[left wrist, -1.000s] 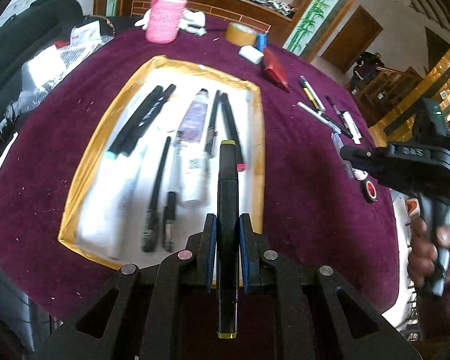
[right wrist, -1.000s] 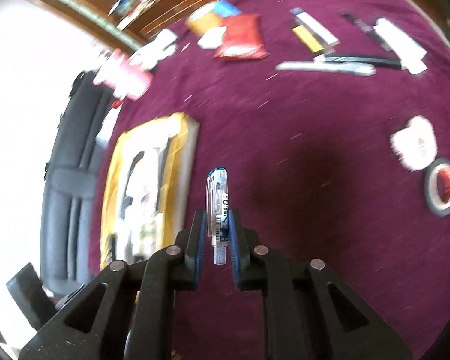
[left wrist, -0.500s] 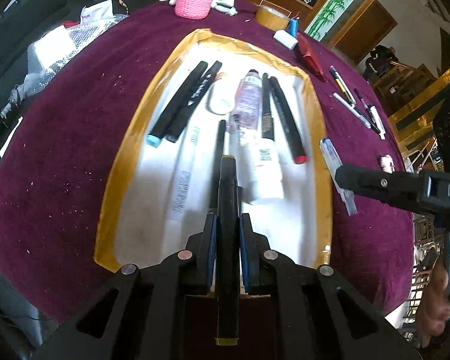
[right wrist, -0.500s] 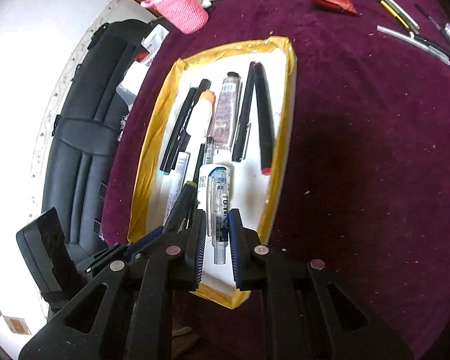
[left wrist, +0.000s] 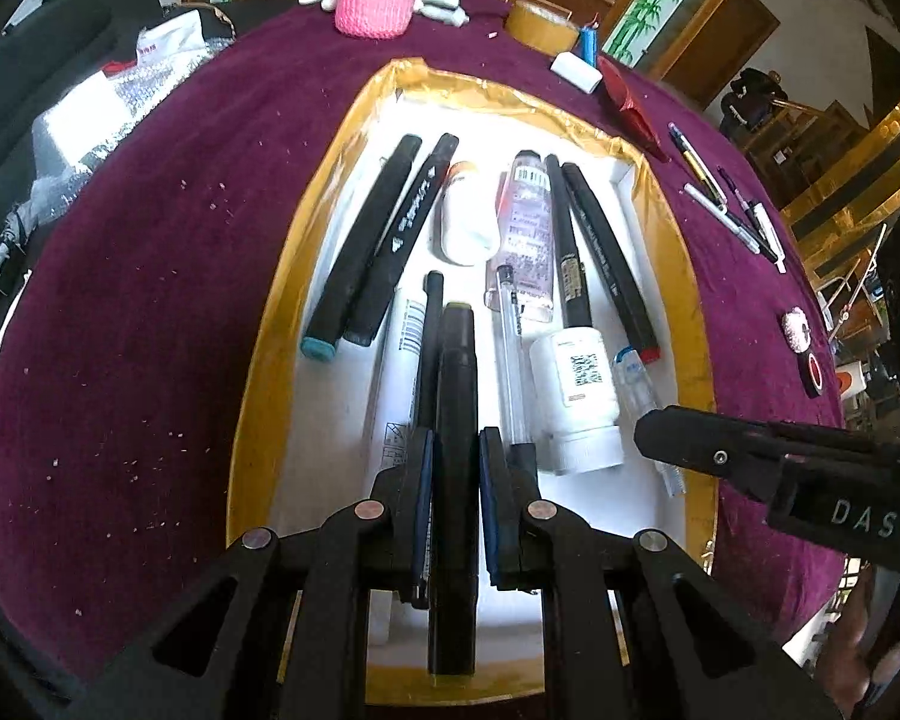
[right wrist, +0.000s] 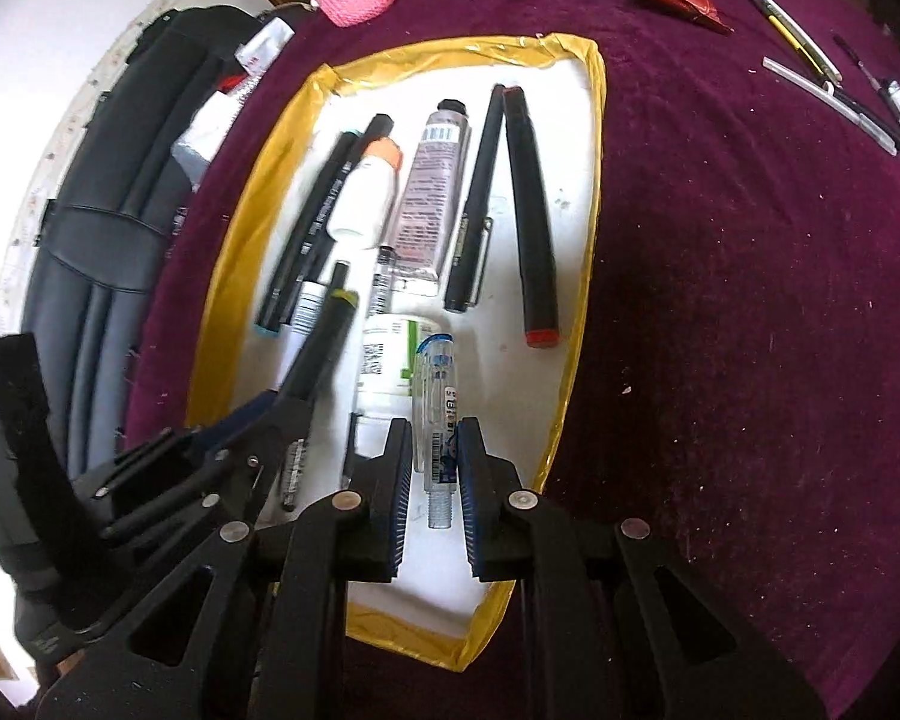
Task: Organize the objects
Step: 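Carry the marker and clear pen into the tray and open both tools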
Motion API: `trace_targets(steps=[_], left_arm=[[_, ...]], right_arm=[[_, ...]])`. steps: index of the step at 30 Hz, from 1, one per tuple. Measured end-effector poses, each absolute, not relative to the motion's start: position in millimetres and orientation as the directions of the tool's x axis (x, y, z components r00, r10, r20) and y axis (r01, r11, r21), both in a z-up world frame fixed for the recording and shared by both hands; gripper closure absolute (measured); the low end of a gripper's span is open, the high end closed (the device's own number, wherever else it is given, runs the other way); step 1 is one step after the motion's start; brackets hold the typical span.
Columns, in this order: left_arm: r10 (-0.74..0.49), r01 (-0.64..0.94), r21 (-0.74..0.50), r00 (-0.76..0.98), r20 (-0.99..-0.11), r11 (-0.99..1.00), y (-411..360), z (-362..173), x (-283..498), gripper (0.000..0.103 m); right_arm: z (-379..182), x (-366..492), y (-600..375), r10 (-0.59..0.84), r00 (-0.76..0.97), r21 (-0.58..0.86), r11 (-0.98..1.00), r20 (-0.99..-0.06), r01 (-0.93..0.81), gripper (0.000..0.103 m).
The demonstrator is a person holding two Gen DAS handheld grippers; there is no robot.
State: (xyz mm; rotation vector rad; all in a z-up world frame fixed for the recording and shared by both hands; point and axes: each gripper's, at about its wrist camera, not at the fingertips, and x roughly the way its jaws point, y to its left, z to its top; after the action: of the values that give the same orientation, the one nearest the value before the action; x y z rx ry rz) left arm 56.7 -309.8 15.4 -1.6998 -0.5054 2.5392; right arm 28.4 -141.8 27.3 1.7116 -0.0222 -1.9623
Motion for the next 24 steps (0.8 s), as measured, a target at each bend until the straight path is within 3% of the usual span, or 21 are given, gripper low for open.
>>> trace_targets(steps=[17, 19, 21, 24], left_arm=[[0.267, 0.155, -0.355, -0.409, -0.872, -0.922, -327, 13, 63, 0.089], [0.269, 0.152, -0.356, -0.409, -0.872, -0.922, -326, 15, 63, 0.085], [0.264, 0.143, -0.349, -0.413, -0.871, -0.926, -324, 19, 64, 0.071], [0.261, 0.128, -0.343, -0.426, -0.866, -0.93, -320, 26, 66, 0.063]], right_arm=[[11, 30, -153, -0.285, -0.052, 0.24, -0.882, -0.957, 0.405, 0.09], [12, 31, -152, -0.277, -0.054, 0.233, -0.885, -0.959, 0.403, 0.09], [12, 32, -152, -0.272, -0.053, 0.229, -0.888, -0.961, 0.398, 0.09], [15, 33, -150, -0.27, -0.058, 0.225, -0.888, -0.961, 0.402, 0.09]])
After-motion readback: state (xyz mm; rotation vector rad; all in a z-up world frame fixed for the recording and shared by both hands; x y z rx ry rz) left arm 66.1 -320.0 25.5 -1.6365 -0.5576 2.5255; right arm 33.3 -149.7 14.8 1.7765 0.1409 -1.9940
